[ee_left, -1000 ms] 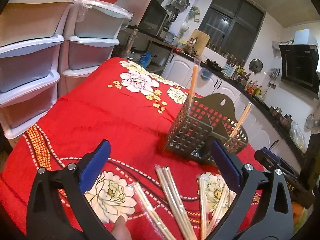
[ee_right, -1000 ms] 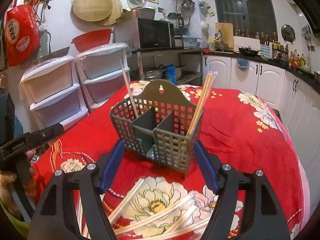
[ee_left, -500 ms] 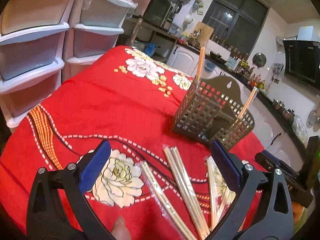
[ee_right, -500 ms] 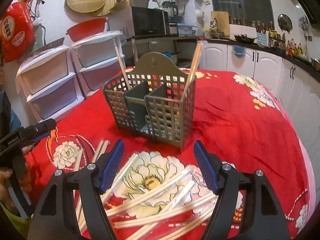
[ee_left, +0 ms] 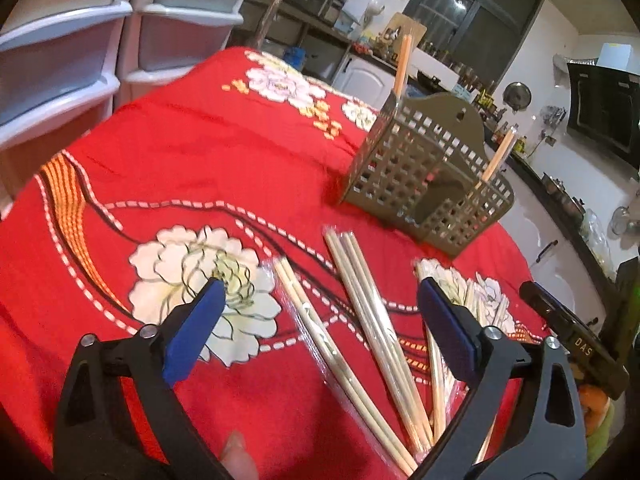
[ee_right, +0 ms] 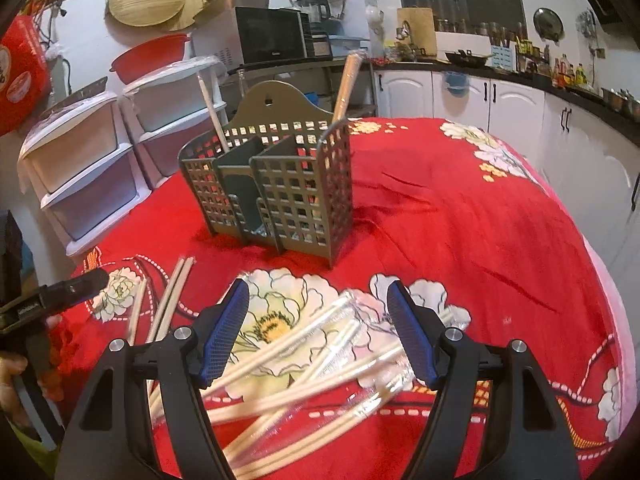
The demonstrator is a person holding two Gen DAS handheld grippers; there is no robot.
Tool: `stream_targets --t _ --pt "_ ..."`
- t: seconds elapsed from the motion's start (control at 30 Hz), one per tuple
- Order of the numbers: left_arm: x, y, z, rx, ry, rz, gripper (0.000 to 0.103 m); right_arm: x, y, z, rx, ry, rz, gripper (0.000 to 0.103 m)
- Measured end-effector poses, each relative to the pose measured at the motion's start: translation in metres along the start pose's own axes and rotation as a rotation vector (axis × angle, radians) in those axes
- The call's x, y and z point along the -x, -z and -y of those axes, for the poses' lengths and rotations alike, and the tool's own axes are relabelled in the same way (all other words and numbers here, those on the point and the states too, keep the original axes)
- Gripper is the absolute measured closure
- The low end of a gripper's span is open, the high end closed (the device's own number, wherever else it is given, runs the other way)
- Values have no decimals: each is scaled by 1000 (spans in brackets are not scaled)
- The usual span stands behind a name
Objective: Organize utensils
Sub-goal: 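Move both open tools back down to the loose chopsticks, then close the left tool on a chopstick while the right tool grasps another chopstick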
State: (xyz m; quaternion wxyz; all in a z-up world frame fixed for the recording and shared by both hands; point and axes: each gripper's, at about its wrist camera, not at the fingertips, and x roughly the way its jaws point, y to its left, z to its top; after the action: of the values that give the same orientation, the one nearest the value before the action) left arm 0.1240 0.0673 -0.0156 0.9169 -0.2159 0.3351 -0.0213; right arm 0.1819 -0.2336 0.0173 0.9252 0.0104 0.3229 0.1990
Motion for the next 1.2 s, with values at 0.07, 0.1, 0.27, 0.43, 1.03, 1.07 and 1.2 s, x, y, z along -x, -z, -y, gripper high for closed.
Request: stream_targets --t 0.07,0.1,0.27,0.43,1.03,1.07,1.2 --pt "-4 3 -2 15 20 -23 23 -1 4 2 -6 6 -11 34" --pt "-6 5 -3 24 26 -34 26 -1 5 3 -8 6 -16 34" --pt "-18 14 -9 74 67 -97 42 -6 11 6 -14 9 -45 38" --pt "-22 13 -10 76 27 -103 55 -21 11 1 2 -15 -93 43" --pt "-41 0 -9 59 -34 -86 61 -88 -5 -1 48 35 -253 60" --pt "-41 0 -10 60 -34 -85 61 -89 -7 -2 56 38 -254 62" --pt "-42 -1 -13 77 -32 -83 66 -94 -11 0 67 49 -252 69"
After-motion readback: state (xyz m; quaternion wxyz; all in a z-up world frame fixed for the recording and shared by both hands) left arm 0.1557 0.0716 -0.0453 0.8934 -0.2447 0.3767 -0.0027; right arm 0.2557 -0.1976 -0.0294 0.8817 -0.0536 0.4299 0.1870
